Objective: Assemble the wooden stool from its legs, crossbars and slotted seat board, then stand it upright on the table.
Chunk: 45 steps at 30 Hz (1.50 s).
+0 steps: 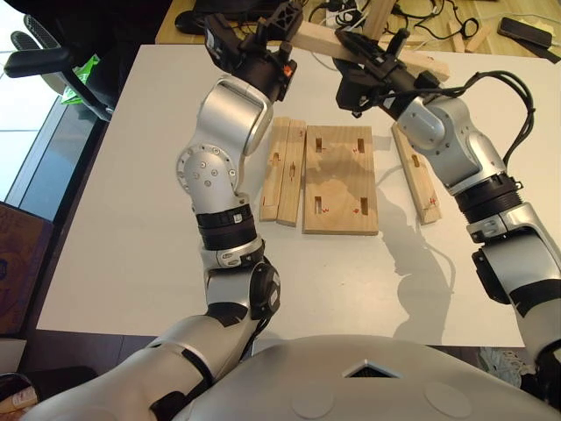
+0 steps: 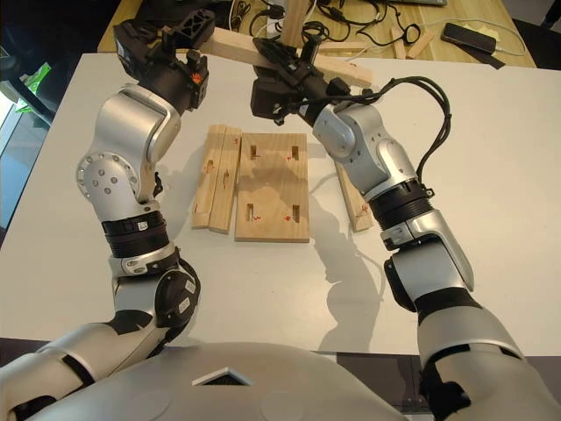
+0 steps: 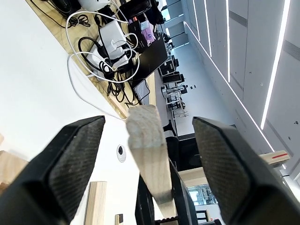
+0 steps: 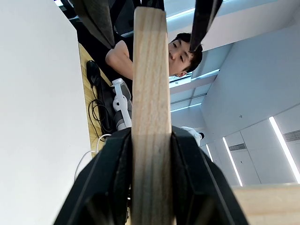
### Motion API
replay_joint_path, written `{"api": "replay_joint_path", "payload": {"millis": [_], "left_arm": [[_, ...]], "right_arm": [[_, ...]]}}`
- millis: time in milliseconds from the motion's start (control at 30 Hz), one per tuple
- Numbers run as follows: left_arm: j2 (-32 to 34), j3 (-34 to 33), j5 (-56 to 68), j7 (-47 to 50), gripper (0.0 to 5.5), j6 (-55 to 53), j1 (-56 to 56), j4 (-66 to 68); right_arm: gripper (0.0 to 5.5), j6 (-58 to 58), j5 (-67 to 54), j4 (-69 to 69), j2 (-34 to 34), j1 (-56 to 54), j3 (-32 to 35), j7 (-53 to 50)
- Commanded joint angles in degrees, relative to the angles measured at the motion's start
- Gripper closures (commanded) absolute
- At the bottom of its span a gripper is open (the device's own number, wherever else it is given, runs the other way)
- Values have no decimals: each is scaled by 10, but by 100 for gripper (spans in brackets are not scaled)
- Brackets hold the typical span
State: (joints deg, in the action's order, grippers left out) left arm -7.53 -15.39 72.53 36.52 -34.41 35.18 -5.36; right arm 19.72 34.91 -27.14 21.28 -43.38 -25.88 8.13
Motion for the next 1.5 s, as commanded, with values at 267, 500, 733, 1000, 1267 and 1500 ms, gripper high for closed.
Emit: {"api": "replay_joint_path", "payload": {"millis": [267,500,733,1000,1267,1500], "left_arm": [[-80,36,27,44,289,67,10,23],[-69,52,14,52,400,93,7,21],[-62,65,15,53,439,101,4,18],[-56,71,6,55,439,106,1,16],[-54,68,-2,53,448,118,3,14],[-56,63,-19,52,448,133,3,12]], "right_arm": [[449,40,31,-58,-37,-40,-18,-35],[449,44,33,-70,-41,-45,-22,-37],[449,43,30,-67,-45,-40,-24,-31],[449,43,28,-62,-46,-32,-26,-23],[372,47,24,-64,-47,-28,-30,-13],[262,68,18,-51,-31,-13,-30,11]]}}
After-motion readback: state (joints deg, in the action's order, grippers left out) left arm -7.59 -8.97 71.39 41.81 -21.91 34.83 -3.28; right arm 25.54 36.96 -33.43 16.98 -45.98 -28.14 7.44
